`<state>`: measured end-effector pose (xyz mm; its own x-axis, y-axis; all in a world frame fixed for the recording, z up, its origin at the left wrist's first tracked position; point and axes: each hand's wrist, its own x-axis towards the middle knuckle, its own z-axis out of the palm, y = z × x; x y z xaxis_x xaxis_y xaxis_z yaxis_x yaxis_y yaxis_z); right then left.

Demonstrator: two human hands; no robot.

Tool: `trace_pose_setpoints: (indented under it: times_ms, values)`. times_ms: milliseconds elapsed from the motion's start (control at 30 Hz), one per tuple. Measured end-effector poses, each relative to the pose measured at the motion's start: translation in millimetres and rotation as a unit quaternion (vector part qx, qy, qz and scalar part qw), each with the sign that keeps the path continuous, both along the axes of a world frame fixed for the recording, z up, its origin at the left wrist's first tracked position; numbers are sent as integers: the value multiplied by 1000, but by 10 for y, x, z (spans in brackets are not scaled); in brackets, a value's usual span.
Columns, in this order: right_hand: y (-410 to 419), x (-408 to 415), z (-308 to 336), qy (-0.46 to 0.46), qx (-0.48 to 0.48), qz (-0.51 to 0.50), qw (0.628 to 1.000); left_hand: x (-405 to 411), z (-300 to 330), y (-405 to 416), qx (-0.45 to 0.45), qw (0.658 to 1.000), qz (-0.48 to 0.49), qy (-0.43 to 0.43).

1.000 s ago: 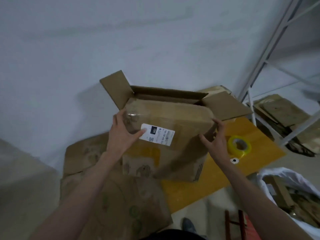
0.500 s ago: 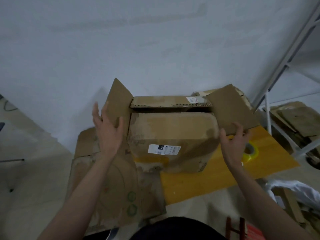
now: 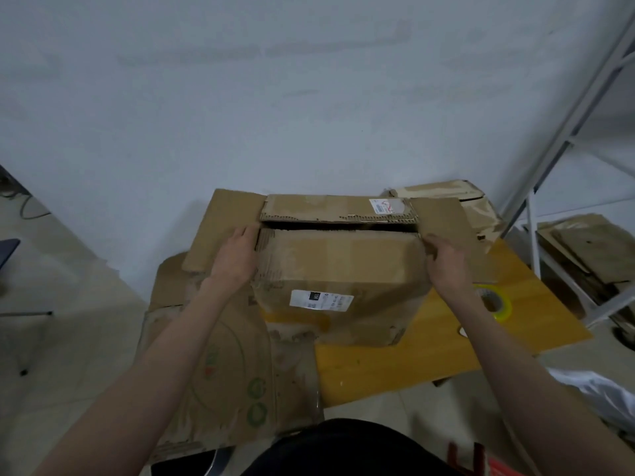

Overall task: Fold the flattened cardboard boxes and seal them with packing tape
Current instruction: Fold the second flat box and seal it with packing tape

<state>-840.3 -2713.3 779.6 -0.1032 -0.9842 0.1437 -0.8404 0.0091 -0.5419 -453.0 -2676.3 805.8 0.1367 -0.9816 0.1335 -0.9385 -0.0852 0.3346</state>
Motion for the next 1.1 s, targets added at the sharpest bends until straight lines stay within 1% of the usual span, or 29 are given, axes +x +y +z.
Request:
trace_pose_setpoints:
  times_ms: [67, 133, 200, 233, 267, 300, 333, 400, 433, 467, 533, 600, 633, 700, 800, 867, 933, 1033, 1100]
  values:
    - [-66, -10, 16, -8, 24, 19, 999, 23, -51, -103, 41, 999, 17, -16]
    - [-134, -42, 7, 25, 52, 39, 998, 37, -85, -199, 64, 997, 31, -29]
    - [-220, -74, -4, 70, 54, 43, 995, 42, -87, -298, 80, 996, 36, -3]
    - [-266, -91, 1, 76, 49, 40, 995, 45, -80, -341, 86, 996, 35, 9]
    - [-310, -100, 11, 62, 45, 37, 996, 61, -70, -382, 89, 995, 37, 26]
    - [-352, -107, 31, 24, 43, 34, 998, 79, -45, -404, 84, 993, 46, 67]
    - [-386, -111, 62, -32, 47, 28, 998, 95, -16, -420, 76, 986, 64, 134]
    - [-415, -109, 175, -183, 69, -3, 981, 127, 79, -415, 46, 953, 104, 280]
    - [-422, -108, 238, -245, 73, -21, 967, 159, 143, -405, 31, 936, 113, 331]
    - [-423, -114, 307, -287, 72, -32, 955, 201, 202, -391, 25, 920, 115, 373]
    - [-416, -141, 429, -352, 79, -18, 933, 278, 331, -329, 55, 903, 86, 417]
    - [-388, -190, 521, -396, 99, 44, 912, 329, 441, -250, 116, 902, 29, 414]
    - [-366, -217, 545, -396, 117, 80, 907, 350, 478, -215, 146, 903, -1, 405]
    - [-295, -257, 565, -373, 170, 144, 901, 380, 529, -163, 196, 909, -59, 363]
    - [-158, -276, 605, -343, 261, 219, 875, 367, 522, -172, 237, 930, -125, 253]
    - [-45, -296, 673, -301, 302, 262, 865, 324, 481, -227, 244, 941, -124, 201]
    - [77, -313, 732, -225, 323, 296, 870, 289, 440, -317, 230, 955, -115, 149]
    - [221, -293, 696, -83, 335, 295, 891, 272, 420, -434, 201, 958, -127, 159]
    - [277, -223, 624, -10, 356, 279, 892, 278, 444, -499, 164, 962, -139, 168]
